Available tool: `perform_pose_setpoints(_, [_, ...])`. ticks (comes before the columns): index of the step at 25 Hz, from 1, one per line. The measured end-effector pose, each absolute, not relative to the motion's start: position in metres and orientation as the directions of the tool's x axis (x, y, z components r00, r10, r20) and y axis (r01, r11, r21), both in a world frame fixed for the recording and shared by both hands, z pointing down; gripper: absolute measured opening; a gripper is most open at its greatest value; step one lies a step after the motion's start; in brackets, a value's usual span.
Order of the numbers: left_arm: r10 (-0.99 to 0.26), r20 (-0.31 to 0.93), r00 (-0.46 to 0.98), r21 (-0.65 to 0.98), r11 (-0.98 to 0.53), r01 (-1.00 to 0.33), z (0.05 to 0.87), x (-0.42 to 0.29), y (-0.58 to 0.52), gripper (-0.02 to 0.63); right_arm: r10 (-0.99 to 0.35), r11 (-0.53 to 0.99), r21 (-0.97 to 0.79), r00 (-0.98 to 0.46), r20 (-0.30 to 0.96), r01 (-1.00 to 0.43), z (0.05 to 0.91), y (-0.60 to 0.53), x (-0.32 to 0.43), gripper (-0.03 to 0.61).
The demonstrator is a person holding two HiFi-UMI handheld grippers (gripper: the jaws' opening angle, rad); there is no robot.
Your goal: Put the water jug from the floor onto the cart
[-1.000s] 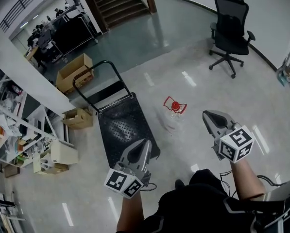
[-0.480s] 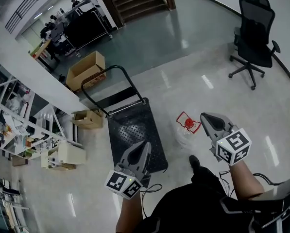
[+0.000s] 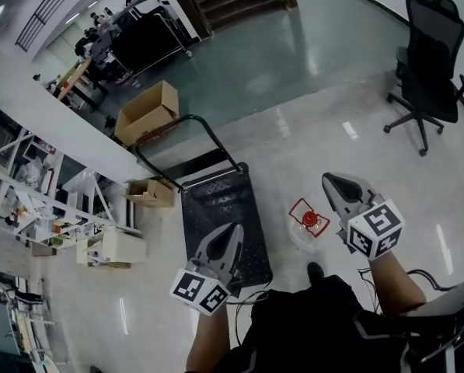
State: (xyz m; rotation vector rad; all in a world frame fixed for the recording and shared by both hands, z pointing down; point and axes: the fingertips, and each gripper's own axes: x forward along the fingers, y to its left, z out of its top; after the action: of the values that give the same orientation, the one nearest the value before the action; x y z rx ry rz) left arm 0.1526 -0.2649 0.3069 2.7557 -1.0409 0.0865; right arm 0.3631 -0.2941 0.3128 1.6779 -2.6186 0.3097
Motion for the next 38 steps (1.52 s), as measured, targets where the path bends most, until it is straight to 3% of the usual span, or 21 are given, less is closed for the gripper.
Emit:
perform_pose_setpoints(13, [-0.604, 0.141, 0.784, 0.206, -0.757, -0.62, 0.33, 0.168, -0.315, -0.008, -0.909, 0.338, -0.234, -0.381, 0.172, -0.912, 0.351, -0.331, 0.371, -0.002])
perform_pose_setpoints(15, [-0.601, 0.17, 0.781, 0.229, -0.746, -0.625, 0.346, 0.171, -0.327, -0.008, -0.904, 0.322, -0.257, -0.377, 0.203, -0.911, 0.371, -0.343, 0.373, 0.043])
perform_pose_setpoints(21, [-0.553, 0.307, 0.775, 0.295, -0.719, -0.629, 0.427, 0.187, -0.343, -0.008, -0.871, 0.23, -0.314, -0.339, 0.355, -0.921, 0.464, -0.352, 0.393, 0.109])
perform_pose_setpoints(28, [-0.434, 0.45, 0.781, 0.416, -0.672, -0.613, 0.539, 0.219, -0.352, -0.008, -0.802, 0.093, -0.334, -0.27, 0.533, -0.938, 0.602, -0.353, 0.417, 0.123])
perform_pose_setpoints(35, [-0.228, 0.628, 0.744, 0.392, -0.733, -0.556, 0.657, 0.246, -0.326, -0.008, -0.702, -0.105, -0.424, -0.235, 0.672, -0.9, 0.747, -0.326, 0.447, 0.123])
perform_pose_setpoints(38, [-0.205, 0.678, 0.706, 0.424, -0.675, -0.603, 0.708, 0.241, -0.33, -0.008, -0.664, -0.177, -0.432, -0.217, 0.715, -0.884, 0.8, -0.316, 0.452, 0.123])
